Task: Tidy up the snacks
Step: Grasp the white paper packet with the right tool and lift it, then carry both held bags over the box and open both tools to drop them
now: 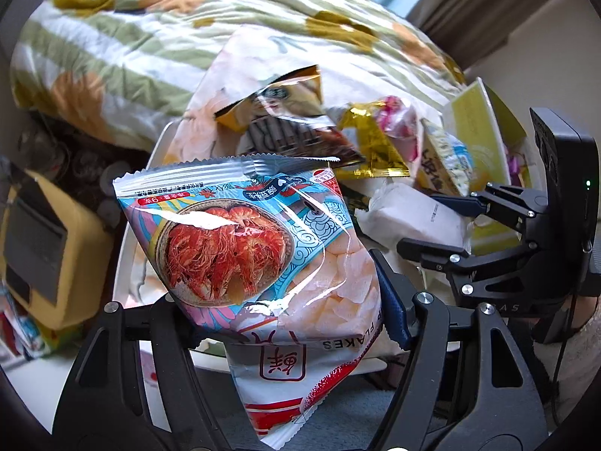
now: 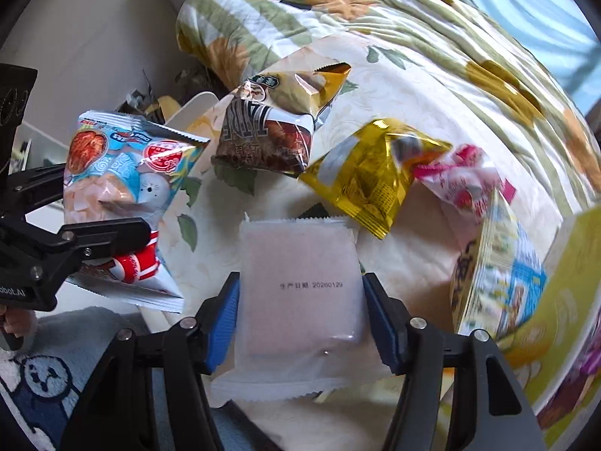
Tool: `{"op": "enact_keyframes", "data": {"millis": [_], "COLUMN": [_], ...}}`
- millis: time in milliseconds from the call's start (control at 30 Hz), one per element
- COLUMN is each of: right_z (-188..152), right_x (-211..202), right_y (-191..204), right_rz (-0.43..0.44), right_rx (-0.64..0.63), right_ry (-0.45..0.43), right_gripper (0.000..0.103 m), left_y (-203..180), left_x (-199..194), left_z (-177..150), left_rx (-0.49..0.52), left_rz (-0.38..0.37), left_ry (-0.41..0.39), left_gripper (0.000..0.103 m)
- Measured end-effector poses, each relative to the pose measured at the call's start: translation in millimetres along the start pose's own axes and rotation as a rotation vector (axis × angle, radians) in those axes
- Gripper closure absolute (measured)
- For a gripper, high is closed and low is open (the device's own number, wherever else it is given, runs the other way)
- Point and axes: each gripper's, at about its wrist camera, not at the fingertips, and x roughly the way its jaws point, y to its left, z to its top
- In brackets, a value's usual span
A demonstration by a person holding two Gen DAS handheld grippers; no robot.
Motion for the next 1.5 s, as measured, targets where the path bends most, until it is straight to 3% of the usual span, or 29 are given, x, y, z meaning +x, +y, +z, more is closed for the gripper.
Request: {"op": "enact_keyframes", "data": {"millis": [167,567,800,1067,1233,1500], "right_z": [-27,-94,-123,-135,-140,-167], "right_x": [-17,-28,-40,-100,-142,-197], "right_y": [0,-9,-11,-26,-49,-127], "right_rz": [-0.033,-0.055,-0.06,-0.094,-0.095,-0.166], "right_rx": [0.106,0.253,0.328,0.318,0.27,0.295], "right_ry": [-0.052,-0.009,-0.057,-0.179,-0.254,-0.348], "right_gripper": [0.045,0.046,0.046,0.046,0.046,0.046], "left_y": [-21,-73,-93,-138,-178,-270], "left_x": [-4,9,11,-11,-26,-17], "left_z": [-3,-12,-16,-2,17,45], "left_rx": [0.086,0.224,0.271,0.297,0.261,0.269], "left_rz": [-0.04,-0.09,-0.098,-0.117,-0.118,-0.143], "left_ry": [0.004,0.031,0.048,-0.036,-0.119,-0.178], "left_gripper": [0.035,0.035,0.035,0.035,0.035,0.035]}}
